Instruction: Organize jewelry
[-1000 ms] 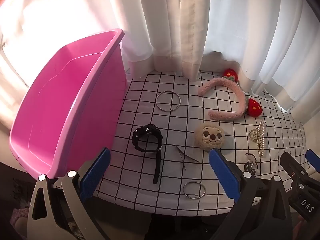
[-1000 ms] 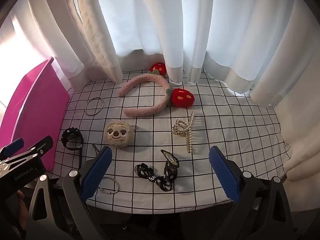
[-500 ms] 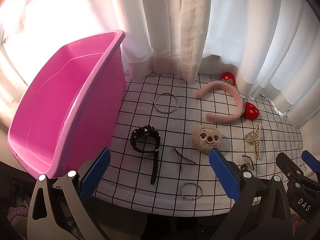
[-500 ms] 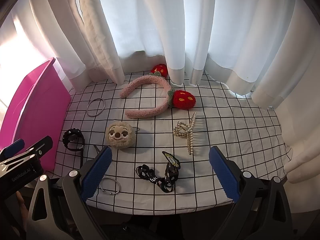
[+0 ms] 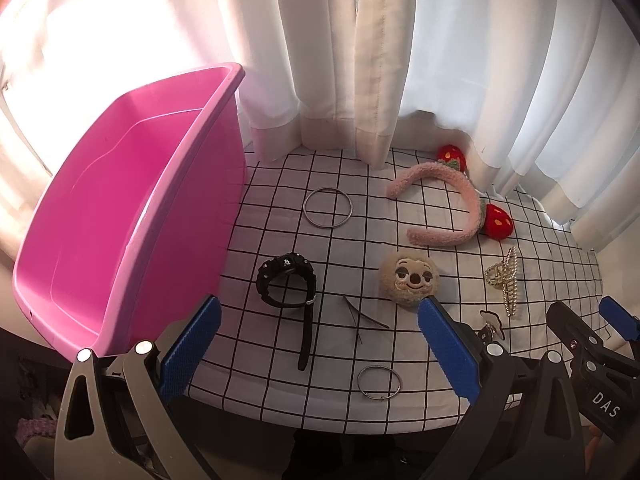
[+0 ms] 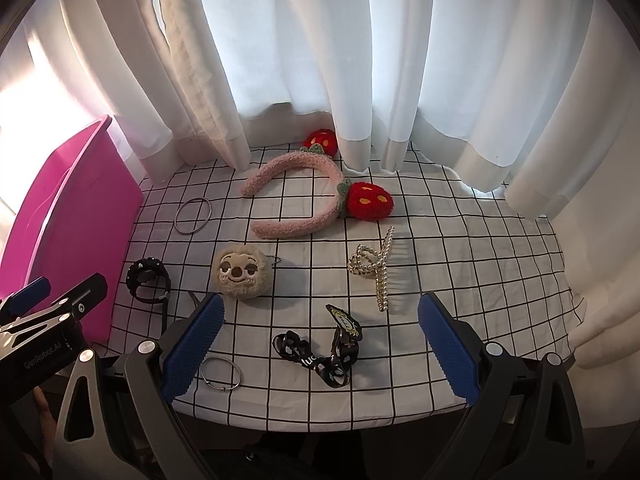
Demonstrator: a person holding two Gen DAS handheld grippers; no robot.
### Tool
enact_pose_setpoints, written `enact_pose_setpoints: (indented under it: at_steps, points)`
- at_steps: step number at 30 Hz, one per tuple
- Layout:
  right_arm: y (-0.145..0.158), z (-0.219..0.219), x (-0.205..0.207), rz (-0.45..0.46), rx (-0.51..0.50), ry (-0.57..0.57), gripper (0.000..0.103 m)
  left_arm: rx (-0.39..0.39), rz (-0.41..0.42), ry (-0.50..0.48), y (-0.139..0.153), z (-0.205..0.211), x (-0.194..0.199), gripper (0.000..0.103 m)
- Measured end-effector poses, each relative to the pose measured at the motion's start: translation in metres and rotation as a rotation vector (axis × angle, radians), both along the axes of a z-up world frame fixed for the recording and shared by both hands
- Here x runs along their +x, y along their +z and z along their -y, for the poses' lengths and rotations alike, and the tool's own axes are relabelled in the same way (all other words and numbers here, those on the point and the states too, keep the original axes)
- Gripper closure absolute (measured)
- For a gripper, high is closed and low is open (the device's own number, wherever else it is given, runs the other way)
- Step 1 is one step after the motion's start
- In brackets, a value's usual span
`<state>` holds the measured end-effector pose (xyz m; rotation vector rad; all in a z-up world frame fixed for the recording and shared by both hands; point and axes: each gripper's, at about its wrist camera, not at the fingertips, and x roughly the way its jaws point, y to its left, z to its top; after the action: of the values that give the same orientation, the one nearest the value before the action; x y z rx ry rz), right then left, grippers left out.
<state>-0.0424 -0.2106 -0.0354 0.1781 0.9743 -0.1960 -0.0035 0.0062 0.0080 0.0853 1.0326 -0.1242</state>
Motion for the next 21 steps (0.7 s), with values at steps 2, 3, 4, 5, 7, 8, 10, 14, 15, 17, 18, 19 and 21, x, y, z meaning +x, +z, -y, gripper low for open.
enact_pose_setpoints:
  at_steps: [2, 3, 4, 5, 7, 8, 10, 14, 15, 17, 18, 19, 21]
  points:
    - [0.0001, -0.0002, 0.0008, 0.0, 0.001, 0.0, 0.01, -0.001, 0.0, 0.001, 0.0003, 0.0003, 0.0004, 0.006]
    - [0.0, 0.0, -0.0001, 0.0, 0.0, 0.0, 0.01, -0.002, 0.0, 0.001, 0.0004, 0.0005, 0.0005, 0.006]
    - [0.0002, -0.0002, 0.0004, 0.001, 0.001, 0.001, 0.01, -0.003, 0.001, 0.001, 0.0005, 0.0009, 0.0007, 0.006]
    - [-0.0001, 0.0003, -0.0002, 0.001, 0.001, 0.001, 0.01, -0.004, 0.002, -0.001, -0.0001, -0.0006, -0.0004, 0.006]
    - [0.0002, -0.0005, 0.0003, 0.001, 0.0, 0.001, 0.01, -0.005, 0.002, 0.0, 0.0002, -0.0004, -0.0003, 0.006]
    - [0.0003, -0.0006, 0.0005, 0.001, 0.001, 0.001, 0.01, -0.008, 0.003, 0.001, 0.0004, -0.0004, -0.0002, 0.006]
    - [0.0002, -0.0003, -0.0001, 0.002, 0.001, 0.001, 0.01, -0.012, 0.004, 0.002, 0.0008, -0.0004, 0.0002, 0.007]
    - [0.0003, -0.0005, 0.0002, 0.002, 0.002, 0.001, 0.01, -0.015, 0.009, 0.0, 0.0011, -0.0021, -0.0017, 0.007]
    - [0.0004, -0.0016, 0.0011, 0.002, 0.001, 0.001, 0.01, -0.014, 0.01, -0.001, 0.0013, -0.0015, -0.0017, 0.007]
    - [0.0002, -0.002, 0.0023, 0.001, 0.001, 0.001, 0.01, -0.007, 0.011, -0.001, 0.0014, -0.0002, -0.0016, 0.007]
    - [0.0001, -0.0023, 0.0024, 0.001, 0.002, 0.002, 0.01, -0.004, 0.011, -0.001, 0.0014, 0.0004, -0.0015, 0.007]
    - [0.0002, -0.0025, 0.0028, 0.001, 0.002, 0.002, 0.01, -0.001, 0.011, -0.001, 0.0013, 0.0009, -0.0014, 0.007]
    - [0.0001, -0.0017, 0.0018, 0.001, 0.002, 0.002, 0.01, 0.002, 0.011, 0.0, 0.0014, 0.0018, -0.0011, 0.007]
